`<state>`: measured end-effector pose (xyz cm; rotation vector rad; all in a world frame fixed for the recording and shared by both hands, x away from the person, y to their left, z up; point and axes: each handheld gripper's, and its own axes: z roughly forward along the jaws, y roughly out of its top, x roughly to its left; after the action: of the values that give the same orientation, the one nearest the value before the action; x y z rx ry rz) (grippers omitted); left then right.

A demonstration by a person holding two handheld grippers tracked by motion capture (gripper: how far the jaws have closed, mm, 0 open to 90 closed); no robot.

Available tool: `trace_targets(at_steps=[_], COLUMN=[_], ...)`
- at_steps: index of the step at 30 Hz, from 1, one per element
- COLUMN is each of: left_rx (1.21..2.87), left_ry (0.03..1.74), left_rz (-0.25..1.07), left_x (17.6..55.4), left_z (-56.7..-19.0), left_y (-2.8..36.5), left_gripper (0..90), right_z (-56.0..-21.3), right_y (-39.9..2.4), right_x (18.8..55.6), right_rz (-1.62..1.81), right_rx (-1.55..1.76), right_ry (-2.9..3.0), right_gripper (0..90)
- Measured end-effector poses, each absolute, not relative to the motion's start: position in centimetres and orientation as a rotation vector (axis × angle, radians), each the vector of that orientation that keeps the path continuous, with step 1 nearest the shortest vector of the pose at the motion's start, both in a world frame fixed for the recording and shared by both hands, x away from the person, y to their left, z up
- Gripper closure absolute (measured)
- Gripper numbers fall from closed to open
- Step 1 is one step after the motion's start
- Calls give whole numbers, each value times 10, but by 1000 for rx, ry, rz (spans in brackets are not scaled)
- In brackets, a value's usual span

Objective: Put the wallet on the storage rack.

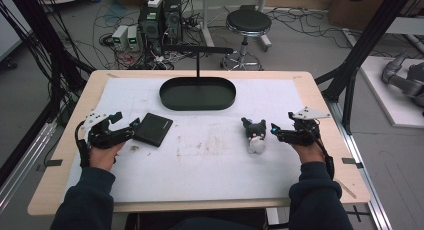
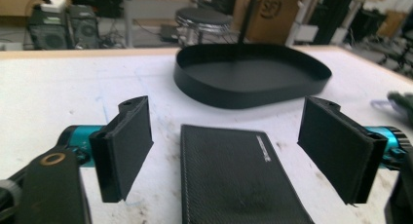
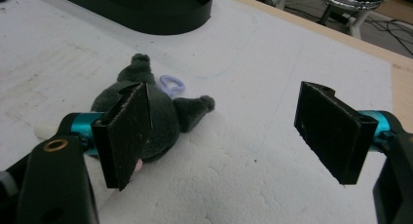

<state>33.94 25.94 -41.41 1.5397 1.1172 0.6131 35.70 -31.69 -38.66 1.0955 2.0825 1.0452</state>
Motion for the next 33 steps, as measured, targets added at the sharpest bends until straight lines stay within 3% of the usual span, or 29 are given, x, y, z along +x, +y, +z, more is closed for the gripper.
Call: trace_targets(at_steps=[3, 11, 19, 24, 26, 29, 30, 33], left_rx=[1570, 1668, 1772, 1773, 1795, 1801, 1799, 1765], left_ry=[1151, 1265, 1333, 1329, 1293, 1276, 1272, 1253], left_rz=[591, 484, 357, 342, 332, 357, 371, 371], left_x=[345, 363, 372, 373, 373, 371, 370, 367], left_z=[-420, -439, -451, -451, -451, -449, -447, -443], left_y=[258, 260, 256, 257, 255, 254, 254, 258], left_gripper=[209, 350, 380, 388, 504, 550, 686, 826], right_z=[-390, -396, -396, -396, -395, -395, -395, -394], right_y=[-318, -316, -315, -317, -316, -315, -313, -313], right_x=[360, 368, 366, 364, 363, 362, 361, 360], right_rz=[1028, 1003, 1013, 1015, 1021, 1016, 1008, 1008], right_rx=[1103, 1108, 1101, 1103, 1103, 1098, 1090, 1089], right_ry=[2092, 2129, 2142, 2139, 2133, 2137, 2139, 2135], right_gripper=[217, 217, 217, 217, 218, 218, 218, 218])
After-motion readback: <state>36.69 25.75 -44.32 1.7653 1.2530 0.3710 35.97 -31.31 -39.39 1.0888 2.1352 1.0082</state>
